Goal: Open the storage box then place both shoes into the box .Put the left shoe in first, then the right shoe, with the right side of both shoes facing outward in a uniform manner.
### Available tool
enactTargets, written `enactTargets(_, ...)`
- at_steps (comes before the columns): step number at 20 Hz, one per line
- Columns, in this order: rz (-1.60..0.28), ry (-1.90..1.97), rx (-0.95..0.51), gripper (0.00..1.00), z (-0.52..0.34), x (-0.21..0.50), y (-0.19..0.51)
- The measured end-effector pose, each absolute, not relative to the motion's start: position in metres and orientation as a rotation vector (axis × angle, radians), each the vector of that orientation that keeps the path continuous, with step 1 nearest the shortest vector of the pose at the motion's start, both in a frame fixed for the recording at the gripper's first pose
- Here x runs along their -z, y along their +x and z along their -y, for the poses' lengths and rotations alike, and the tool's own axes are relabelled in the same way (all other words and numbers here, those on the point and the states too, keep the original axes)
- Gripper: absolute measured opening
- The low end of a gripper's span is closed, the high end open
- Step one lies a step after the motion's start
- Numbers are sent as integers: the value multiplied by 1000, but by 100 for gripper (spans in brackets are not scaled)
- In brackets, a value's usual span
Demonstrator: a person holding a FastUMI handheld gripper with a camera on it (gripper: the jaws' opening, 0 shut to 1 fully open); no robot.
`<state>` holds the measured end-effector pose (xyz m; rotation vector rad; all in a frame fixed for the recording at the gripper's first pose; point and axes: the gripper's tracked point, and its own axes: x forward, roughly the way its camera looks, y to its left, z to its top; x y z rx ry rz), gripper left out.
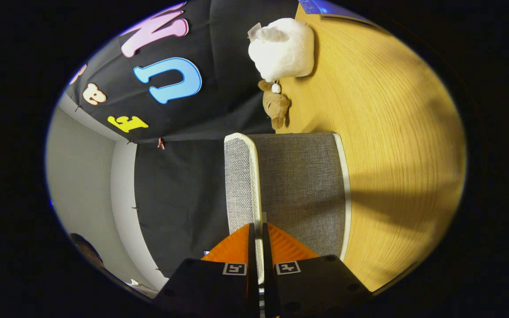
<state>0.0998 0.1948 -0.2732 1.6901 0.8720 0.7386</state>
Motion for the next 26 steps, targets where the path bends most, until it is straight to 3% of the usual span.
enactTargets(3, -892, 1709, -712, 9, -195, 278, 102)
enactTargets(6, -874, 1718, -739, 35, -196, 271, 100)
enactTargets(8, -873, 1736, -758, 39, -198, 267, 99)
enactTargets(12, -852, 1752, -836, 39, -193, 245, 92)
enactTargets(15, -820, 1753, -878, 23, -187, 220, 89)
enactTargets(18, -777, 1737, -893, 23, -190, 192, 93)
enactTargets(24, -852, 1567, -779, 23, -208, 203, 103)
enactTargets(25, -862, 1563, -760, 16, -203, 207, 104)
enactTargets(26, -884, 1516, -715, 14, -207, 218, 105)
